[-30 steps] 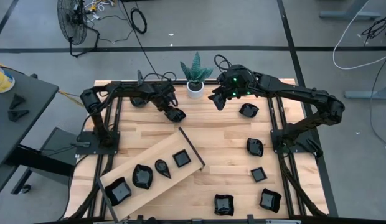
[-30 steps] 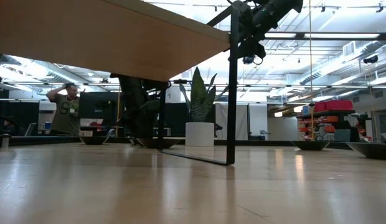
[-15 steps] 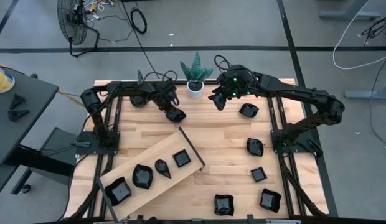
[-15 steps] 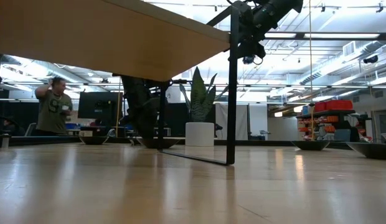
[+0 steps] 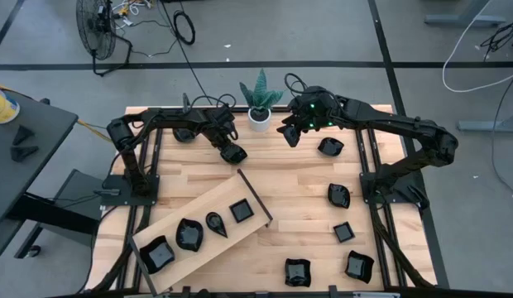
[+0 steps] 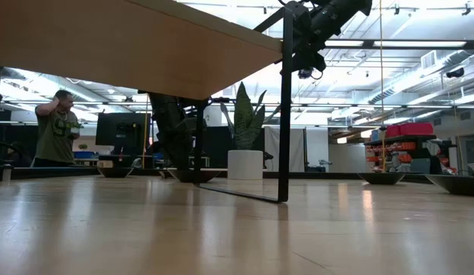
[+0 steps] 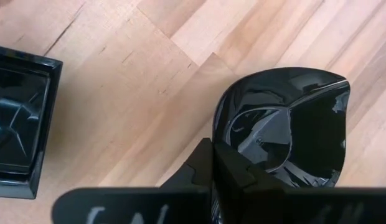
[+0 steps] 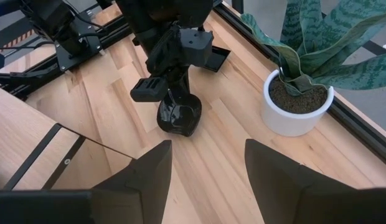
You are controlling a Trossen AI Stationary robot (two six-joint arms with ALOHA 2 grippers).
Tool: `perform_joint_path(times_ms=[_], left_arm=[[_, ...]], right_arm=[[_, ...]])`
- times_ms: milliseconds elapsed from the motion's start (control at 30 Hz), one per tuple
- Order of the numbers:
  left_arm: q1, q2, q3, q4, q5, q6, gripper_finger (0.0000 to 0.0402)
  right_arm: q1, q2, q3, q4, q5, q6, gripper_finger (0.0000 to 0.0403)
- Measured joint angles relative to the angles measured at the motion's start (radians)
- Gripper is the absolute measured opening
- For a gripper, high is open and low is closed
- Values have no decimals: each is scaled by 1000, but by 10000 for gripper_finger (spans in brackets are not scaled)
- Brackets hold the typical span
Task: Pick & Place Mini shaped plates
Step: Stack the black leaf shaped plate on top of the black leaf shaped plate on the shelf
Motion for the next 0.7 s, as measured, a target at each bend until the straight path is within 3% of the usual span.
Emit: perform_joint_path(times_ms=[400, 700], left_arm=[[2, -88, 10, -93, -11, 23, 2], [0, -154, 131, -276, -35, 118, 1]], right_arm=[[0, 0, 0, 0, 2, -14, 204], [0, 0, 0, 0, 2, -15, 204]])
